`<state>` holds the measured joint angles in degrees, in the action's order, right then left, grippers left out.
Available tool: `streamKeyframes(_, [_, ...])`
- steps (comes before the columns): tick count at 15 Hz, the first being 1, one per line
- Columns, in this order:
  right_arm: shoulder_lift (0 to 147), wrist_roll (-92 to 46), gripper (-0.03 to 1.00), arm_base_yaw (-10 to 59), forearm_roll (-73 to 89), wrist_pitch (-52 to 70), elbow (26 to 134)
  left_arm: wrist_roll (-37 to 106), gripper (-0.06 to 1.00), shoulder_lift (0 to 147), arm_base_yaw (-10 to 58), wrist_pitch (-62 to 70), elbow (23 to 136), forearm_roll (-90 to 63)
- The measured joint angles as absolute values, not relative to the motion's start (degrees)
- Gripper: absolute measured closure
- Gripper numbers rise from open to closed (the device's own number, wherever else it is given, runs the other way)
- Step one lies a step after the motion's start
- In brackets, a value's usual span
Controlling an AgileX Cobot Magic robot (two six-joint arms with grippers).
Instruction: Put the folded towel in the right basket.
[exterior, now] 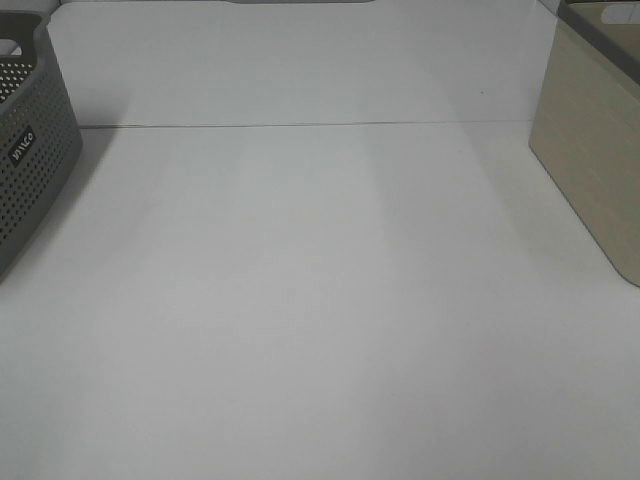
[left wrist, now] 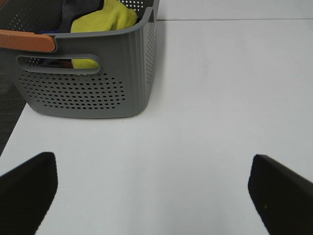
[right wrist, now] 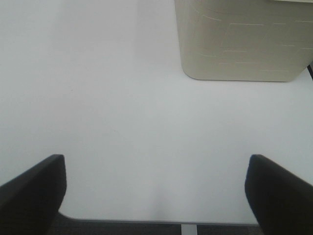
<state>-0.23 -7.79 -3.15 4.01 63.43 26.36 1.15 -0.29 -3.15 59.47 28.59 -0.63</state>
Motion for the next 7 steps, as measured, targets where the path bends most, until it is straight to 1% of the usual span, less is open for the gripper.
streamKeyframes(7, [-0.2,-7.8,0.01,-3.2,4.0,63.4,26.4,1.1,-0.05,-0.3,-3.2,59.5,28.6,-0.6])
